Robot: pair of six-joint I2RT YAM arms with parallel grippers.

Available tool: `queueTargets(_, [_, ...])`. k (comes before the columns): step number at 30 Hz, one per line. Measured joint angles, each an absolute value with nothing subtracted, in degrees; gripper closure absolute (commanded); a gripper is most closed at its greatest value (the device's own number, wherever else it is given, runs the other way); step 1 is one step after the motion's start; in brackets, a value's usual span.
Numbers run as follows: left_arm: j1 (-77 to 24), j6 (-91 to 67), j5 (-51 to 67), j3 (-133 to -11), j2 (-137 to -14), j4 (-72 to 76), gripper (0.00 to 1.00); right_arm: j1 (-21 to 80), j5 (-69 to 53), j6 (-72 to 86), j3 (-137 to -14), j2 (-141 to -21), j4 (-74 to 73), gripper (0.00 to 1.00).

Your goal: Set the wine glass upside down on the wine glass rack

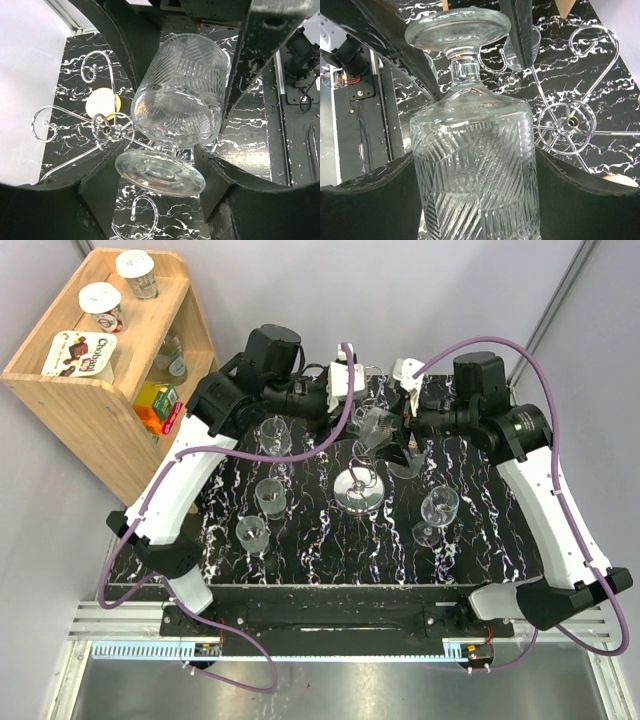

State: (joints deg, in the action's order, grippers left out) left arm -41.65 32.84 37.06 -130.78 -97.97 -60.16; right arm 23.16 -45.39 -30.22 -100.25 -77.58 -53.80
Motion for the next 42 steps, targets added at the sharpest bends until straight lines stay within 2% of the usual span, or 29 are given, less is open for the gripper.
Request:
queueTargets(5, [-42.7, 32.5, 36.9, -130.8, -97.5, -55.2, 0.32, 23.7, -43.0, -30.4, -99.6, -78.6, -55.6, 0.97])
queueTargets(11, [-45.1, 32.5, 37.9, -130.8, -95.5, -50.6, 0.33, 24.3, -41.1, -30.2, -99.2, -81.0, -55.0, 0.99])
queueTargets(26, [-44.8, 32.9, 36.8, -129.3, -92.8, -49.5, 0.33, 24.3, -39.4, -27.7, -99.1, -79.6, -53.9, 1.00])
queueTargets(35, [-40.2, 31.2, 36.7, -121.6, -86.5, -46.5, 0.32, 24.4, -37.3, -25.1, -98.6, -73.6, -50.9, 1.00])
queueTargets(42, [-39.4, 29.9, 36.7, -115.1, -83.0, -46.2, 0.32, 24.4, -34.5, -23.8, -91.4, -65.2, -49.1, 1.00])
